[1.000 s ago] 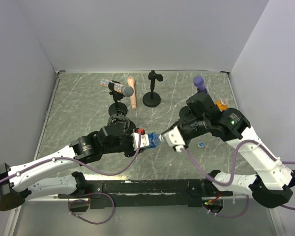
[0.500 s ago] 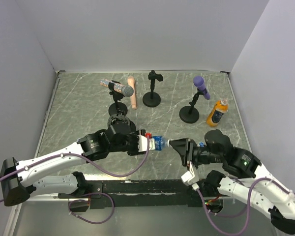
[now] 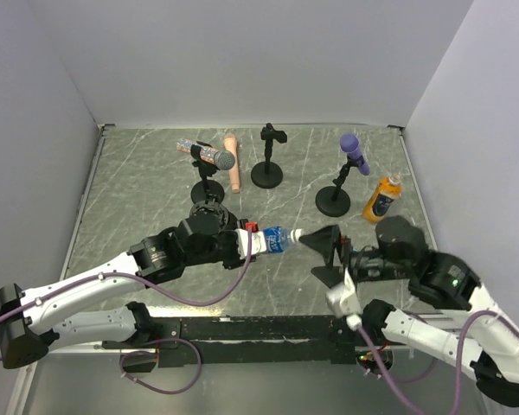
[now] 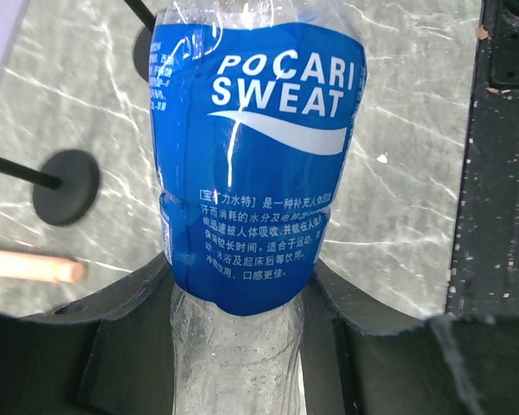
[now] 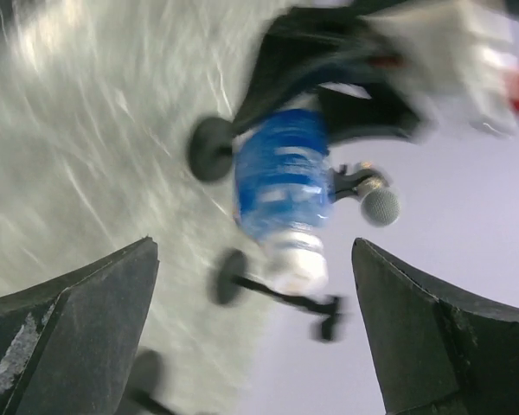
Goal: Unscrew the bottle caps
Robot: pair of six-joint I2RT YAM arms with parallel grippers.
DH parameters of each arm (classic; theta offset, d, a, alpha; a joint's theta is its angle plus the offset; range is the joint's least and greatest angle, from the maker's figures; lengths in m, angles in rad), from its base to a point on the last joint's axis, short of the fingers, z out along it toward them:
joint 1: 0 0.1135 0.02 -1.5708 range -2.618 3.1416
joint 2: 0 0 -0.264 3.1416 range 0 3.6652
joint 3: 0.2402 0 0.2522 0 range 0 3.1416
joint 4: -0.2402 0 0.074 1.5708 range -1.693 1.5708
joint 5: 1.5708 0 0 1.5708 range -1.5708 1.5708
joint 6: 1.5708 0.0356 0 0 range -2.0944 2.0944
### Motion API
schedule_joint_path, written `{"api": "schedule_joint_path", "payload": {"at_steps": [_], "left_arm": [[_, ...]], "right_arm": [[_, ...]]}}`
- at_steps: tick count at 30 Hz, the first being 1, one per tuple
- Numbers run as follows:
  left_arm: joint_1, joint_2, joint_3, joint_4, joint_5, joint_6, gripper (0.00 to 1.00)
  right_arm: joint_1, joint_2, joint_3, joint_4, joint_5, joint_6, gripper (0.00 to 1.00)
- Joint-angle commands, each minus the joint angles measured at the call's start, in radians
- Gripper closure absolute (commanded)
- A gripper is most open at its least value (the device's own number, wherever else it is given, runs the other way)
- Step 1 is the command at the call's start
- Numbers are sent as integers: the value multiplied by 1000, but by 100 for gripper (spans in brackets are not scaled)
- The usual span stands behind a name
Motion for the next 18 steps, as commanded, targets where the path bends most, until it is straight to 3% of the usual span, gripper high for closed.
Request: {"api": "schedule_joint_path", "payload": {"at_steps": [1,7,10,14,18], "left_arm": [[0,-10,-30,45,27,-97,98],[0,-13,-55,68,30,-175,98],[0,-27,-55,82,33,-204,98],[0,-40,-56,92,38,-235,98],[0,-48,-64,100,42,-260,98]], "right_arm": [[-1,143,266,39,-50,727,1],[-77,278,436,-11,-94,1227,1],[-264,433,531,-148,-262,1414,2],[-381,571,550,-286,-371,1553,12],[-401,582,496,-272,-407,1641,16]]}}
